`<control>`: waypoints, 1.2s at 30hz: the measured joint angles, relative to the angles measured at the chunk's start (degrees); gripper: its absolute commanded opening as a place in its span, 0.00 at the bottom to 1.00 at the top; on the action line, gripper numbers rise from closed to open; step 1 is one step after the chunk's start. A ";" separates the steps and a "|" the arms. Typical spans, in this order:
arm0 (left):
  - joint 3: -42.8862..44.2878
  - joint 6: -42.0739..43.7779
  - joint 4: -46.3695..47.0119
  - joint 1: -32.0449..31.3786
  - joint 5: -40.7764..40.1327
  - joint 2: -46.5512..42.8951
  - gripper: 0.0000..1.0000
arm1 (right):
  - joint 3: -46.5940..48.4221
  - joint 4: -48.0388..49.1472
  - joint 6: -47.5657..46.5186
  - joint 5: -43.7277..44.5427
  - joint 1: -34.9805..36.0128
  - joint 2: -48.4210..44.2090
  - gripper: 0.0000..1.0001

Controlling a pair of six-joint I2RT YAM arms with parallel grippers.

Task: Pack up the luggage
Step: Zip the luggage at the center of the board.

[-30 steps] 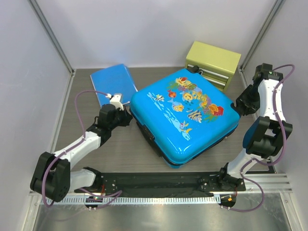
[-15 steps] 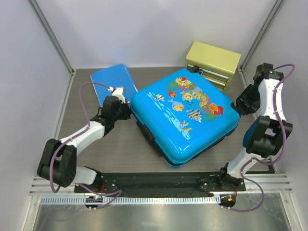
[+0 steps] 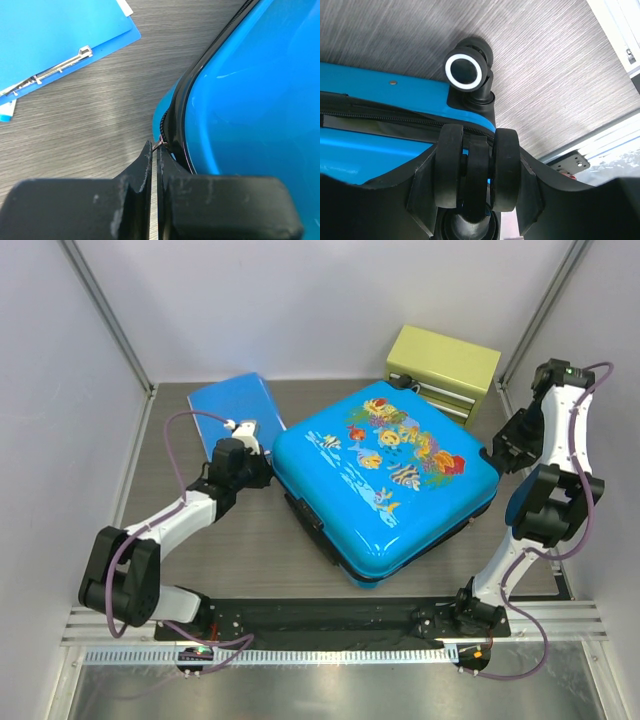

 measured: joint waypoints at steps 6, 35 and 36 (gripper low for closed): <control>-1.22 -0.17 0.98 0.00 0.59 -1.42 0.00 | 7.54 2.91 -1.01 3.52 -0.44 0.42 0.85; -1.62 -1.33 0.83 0.07 0.48 -2.16 0.00 | 1.55 28.81 -3.10 1.38 78.99 -10.16 0.82; -1.62 -1.53 0.81 0.07 0.48 -2.16 0.00 | -1.31 29.31 -2.62 1.18 80.74 -10.05 0.81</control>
